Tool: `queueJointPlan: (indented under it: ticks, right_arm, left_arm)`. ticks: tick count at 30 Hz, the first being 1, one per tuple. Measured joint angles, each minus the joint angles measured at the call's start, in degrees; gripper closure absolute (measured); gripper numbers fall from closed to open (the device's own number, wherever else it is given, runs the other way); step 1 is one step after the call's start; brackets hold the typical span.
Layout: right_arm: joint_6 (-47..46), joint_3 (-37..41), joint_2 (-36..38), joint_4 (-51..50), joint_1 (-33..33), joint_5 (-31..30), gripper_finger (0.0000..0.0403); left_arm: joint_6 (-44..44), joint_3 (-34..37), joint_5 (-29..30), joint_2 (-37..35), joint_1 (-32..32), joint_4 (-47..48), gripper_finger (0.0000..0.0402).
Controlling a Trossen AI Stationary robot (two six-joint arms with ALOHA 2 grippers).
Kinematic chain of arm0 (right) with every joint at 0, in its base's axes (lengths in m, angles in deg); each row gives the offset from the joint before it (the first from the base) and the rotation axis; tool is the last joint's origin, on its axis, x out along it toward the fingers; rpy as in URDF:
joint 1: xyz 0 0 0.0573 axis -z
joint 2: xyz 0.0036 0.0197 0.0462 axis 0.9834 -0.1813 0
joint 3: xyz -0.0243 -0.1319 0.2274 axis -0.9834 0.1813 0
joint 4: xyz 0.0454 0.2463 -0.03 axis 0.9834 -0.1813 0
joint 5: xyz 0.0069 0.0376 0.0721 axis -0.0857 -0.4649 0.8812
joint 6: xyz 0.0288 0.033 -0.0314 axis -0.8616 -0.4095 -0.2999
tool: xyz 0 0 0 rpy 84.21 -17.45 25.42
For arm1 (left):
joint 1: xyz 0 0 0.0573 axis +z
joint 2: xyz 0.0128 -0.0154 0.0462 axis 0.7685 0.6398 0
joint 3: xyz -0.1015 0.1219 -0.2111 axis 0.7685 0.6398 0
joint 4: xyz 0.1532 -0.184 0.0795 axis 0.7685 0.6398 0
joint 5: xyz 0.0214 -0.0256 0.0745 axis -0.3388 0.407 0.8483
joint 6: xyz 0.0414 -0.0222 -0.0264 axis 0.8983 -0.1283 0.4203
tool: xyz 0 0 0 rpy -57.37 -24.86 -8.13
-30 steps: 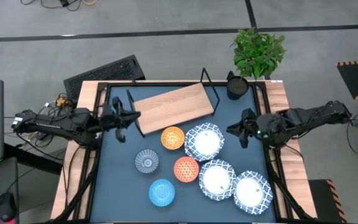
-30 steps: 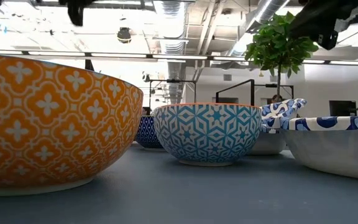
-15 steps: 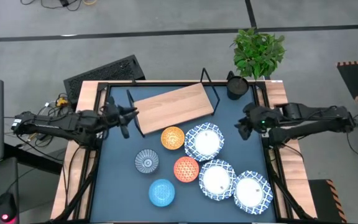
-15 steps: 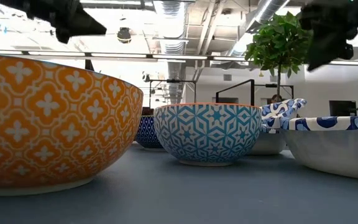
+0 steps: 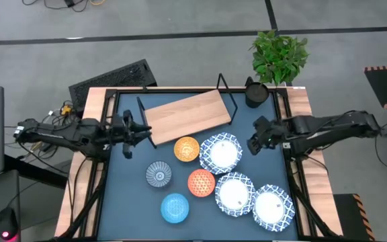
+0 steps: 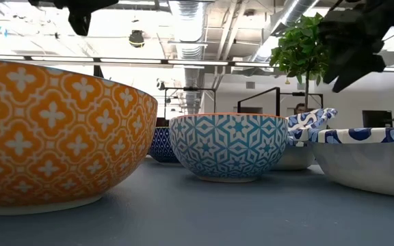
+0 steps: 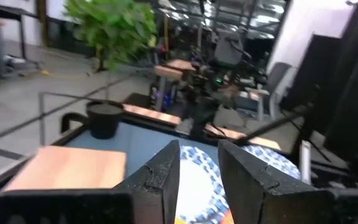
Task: Place and stack bowls onto a shelf
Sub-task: Put the white patterned bowl on the shelf
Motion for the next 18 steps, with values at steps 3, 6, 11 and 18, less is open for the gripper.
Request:
queueJointPlan:
  ticks: [3,6,11,18]
  right_arm:
    - [-1.94,0.00,-4.11,3.16,-1.21,-1.44,0.0154]
    - [-2.41,0.00,-7.47,6.97,-2.12,-0.49,0.0154]
    - [-3.35,0.00,-12.05,9.73,-3.39,-0.30,0.0154]
    - [-4.33,0.00,-18.42,9.30,-3.20,-0.34,0.0154]
  left_arm:
    - [-1.34,0.02,0.60,1.07,-1.12,-0.80,0.0305]
    - [-1.45,0.02,0.42,1.34,-1.89,-2.37,0.0305]
    - [-1.22,0.02,0.07,1.37,-3.06,-1.75,0.0305]
    - [-0.74,0.02,-0.01,2.17,-4.23,-1.39,0.0305]
